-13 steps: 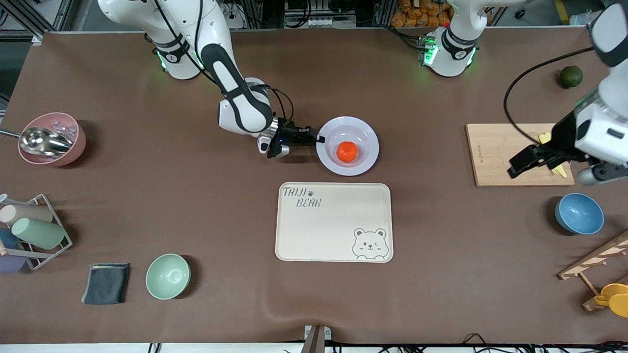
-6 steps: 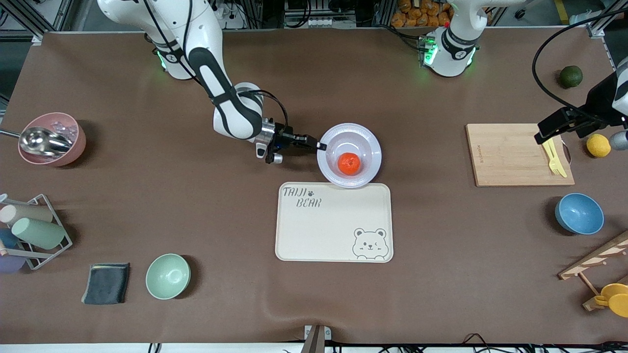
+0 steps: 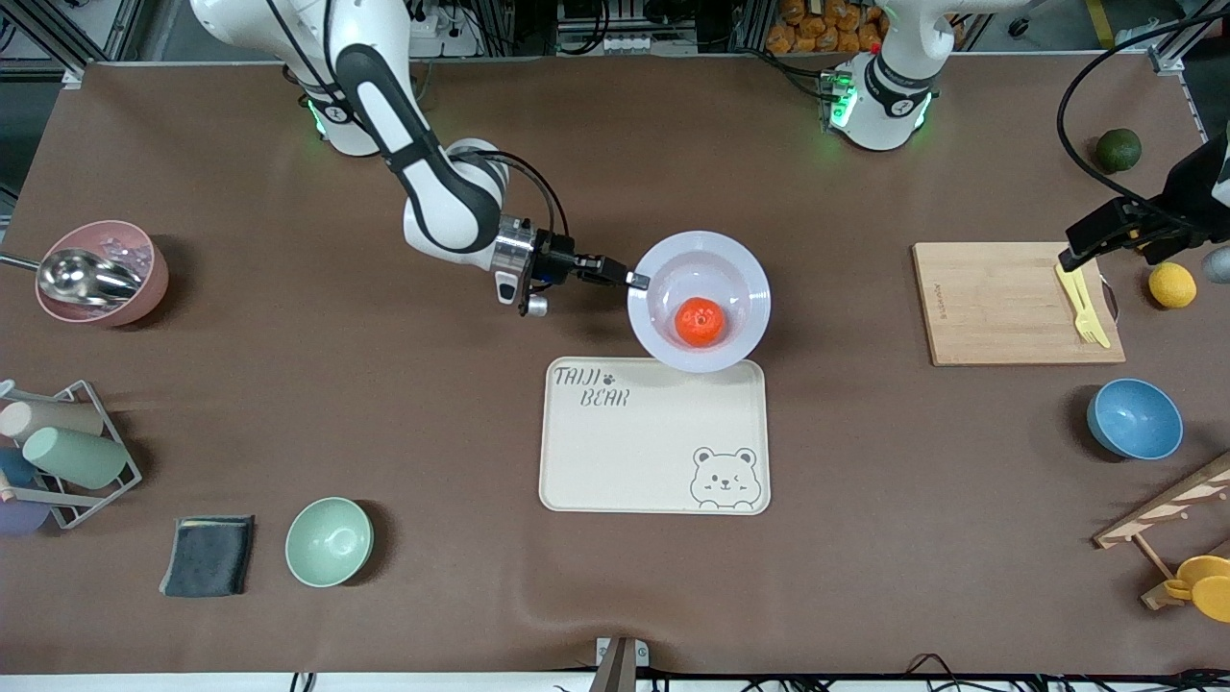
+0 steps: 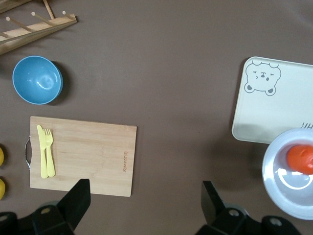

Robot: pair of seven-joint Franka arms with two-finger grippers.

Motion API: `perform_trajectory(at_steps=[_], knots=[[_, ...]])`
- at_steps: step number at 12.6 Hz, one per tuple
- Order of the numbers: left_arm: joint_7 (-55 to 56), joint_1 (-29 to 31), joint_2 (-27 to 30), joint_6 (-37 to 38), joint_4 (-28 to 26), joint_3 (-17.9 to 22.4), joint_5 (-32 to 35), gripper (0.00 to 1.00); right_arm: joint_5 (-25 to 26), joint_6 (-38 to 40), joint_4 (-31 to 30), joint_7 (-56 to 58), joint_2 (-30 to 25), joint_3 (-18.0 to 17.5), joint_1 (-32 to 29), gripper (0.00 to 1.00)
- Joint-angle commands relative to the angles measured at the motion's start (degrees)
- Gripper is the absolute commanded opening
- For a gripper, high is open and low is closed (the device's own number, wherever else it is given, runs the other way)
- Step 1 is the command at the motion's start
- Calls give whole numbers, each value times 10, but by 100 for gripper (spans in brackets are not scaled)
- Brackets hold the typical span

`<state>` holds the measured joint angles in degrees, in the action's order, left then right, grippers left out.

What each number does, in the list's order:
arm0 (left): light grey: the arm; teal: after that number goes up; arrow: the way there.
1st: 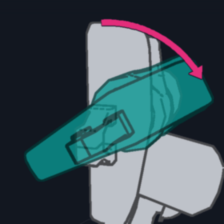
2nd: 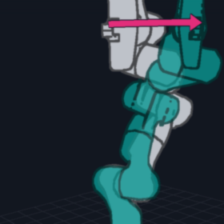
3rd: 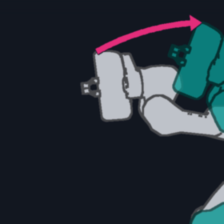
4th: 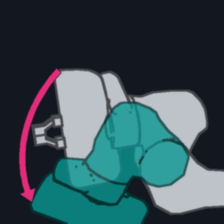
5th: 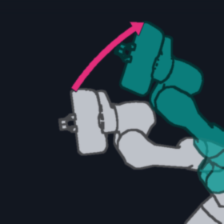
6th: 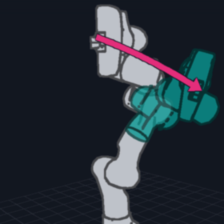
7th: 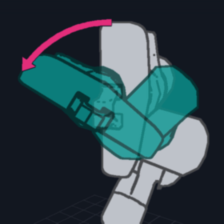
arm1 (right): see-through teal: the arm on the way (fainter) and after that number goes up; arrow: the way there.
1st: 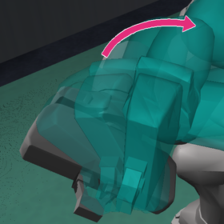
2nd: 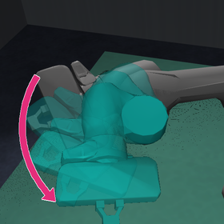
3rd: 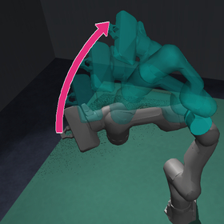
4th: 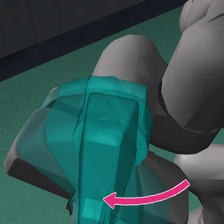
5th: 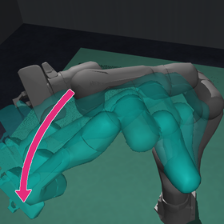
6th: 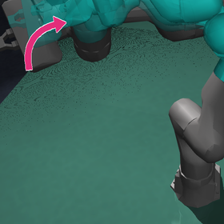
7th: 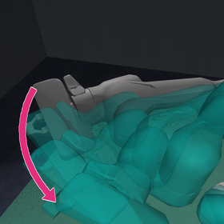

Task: Place orange and plate with both arms
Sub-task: 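Slide the plate with the right gripper onto the bear tray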

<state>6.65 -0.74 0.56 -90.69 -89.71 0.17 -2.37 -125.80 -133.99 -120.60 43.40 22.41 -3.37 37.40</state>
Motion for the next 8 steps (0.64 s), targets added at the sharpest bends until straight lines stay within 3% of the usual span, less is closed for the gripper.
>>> perform_trajectory(at_steps=[1, 4, 8], knots=[[-11, -4, 14, 15, -4, 5, -3, 100, -3, 4, 32, 2, 15, -4, -40, 0], [-12, -2, 14, 20, -3, 2, -2, 100, 35, 3, 73, 7, 64, -4, -70, 0], [-2, 0, 8, 19, 1, -13, -1, 100, 38, -14, 127, 51, 145, -3, -71, 0]])
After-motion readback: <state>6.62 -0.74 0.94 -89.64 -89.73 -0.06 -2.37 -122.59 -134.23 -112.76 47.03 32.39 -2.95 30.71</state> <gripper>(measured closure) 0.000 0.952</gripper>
